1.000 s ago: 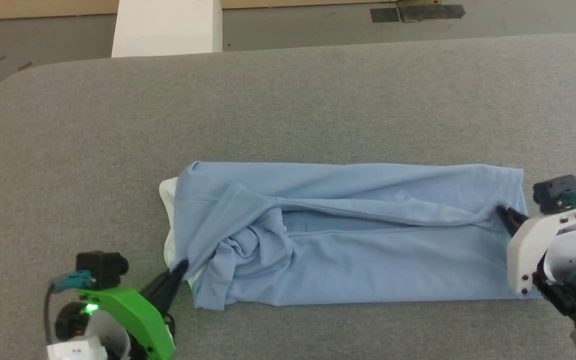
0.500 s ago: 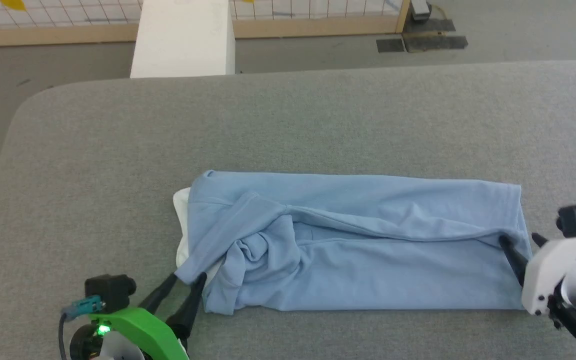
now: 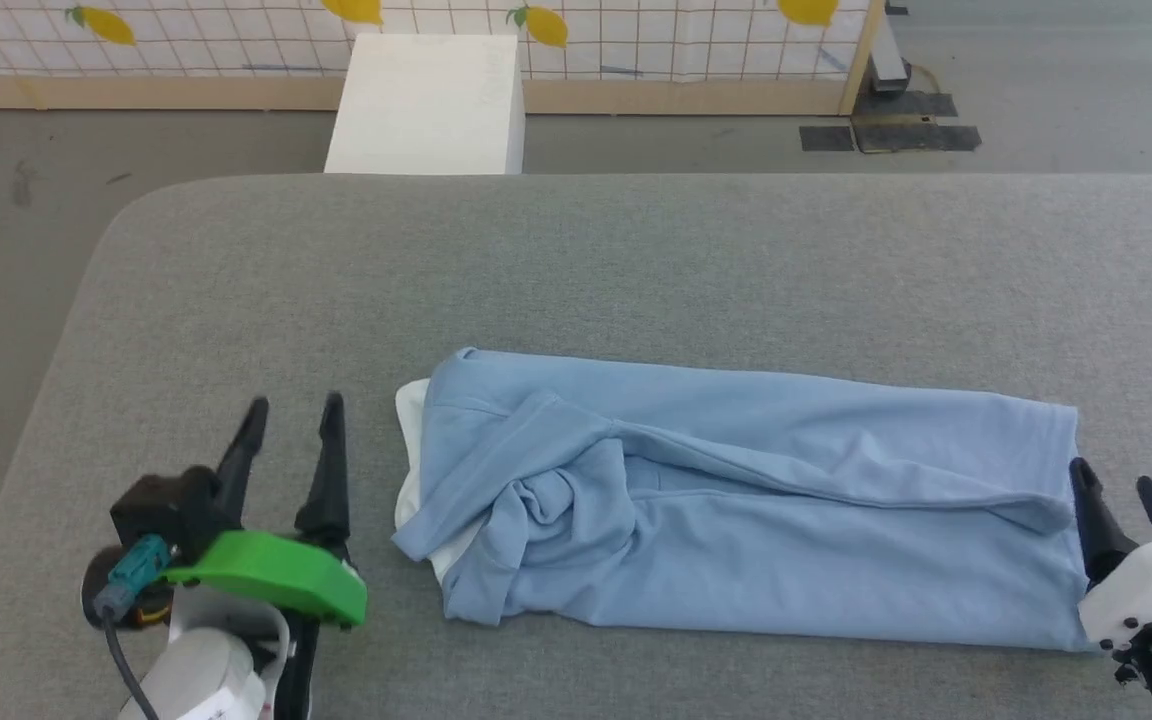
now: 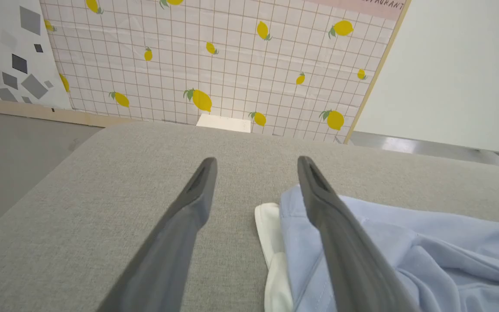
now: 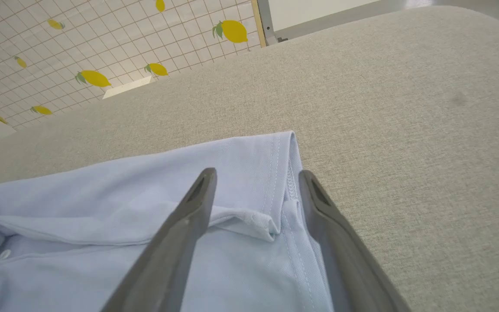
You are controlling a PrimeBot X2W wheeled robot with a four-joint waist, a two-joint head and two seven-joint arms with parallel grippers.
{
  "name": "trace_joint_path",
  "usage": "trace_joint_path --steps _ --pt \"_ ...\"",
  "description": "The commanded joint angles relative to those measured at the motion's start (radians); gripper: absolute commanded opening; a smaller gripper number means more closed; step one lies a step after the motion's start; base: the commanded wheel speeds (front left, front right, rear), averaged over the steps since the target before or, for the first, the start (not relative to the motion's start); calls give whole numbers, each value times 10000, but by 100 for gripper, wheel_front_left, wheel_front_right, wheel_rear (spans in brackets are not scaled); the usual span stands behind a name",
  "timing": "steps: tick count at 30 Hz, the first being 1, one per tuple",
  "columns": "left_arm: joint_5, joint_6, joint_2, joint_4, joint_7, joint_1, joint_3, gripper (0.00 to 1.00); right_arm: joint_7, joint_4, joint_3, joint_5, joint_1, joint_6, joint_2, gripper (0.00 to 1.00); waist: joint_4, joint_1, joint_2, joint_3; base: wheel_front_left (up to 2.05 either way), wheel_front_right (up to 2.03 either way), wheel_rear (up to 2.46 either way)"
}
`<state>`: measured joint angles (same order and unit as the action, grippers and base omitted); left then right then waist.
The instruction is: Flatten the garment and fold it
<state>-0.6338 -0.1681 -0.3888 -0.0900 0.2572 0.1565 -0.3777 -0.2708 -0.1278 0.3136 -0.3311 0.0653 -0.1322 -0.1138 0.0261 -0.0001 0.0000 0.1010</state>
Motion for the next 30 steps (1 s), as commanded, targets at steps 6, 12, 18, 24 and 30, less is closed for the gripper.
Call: trace_joint_path --steps 6,12,18,24,30 --pt "1583 940 1243 -143 43 321 1476 100 -131 -600 1281 692 845 15 585 100 49 1 0 91 0 0 0" --pt "2624 1755 2102 -617 44 368 2495 100 -994 -2455 1692 1329 1848 15 630 100 30 1 0 135 0 0 0" --pt "3308 2305 2671 -1049 44 343 3085 100 -2101 -4099 1948 2222 2657 15 633 100 93 1 0 153 0 0 0" --pt "3643 2644 2947 -1264 45 370 3446 100 -3380 -4869 1905 2564 3105 15 634 11 150 1 0 189 0 0 0" --pt "3845 2817 3112 -1386 45 431 3644 100 -3361 -4484 1750 2758 3083 15 503 0 182 1 0 184 0 0 0"
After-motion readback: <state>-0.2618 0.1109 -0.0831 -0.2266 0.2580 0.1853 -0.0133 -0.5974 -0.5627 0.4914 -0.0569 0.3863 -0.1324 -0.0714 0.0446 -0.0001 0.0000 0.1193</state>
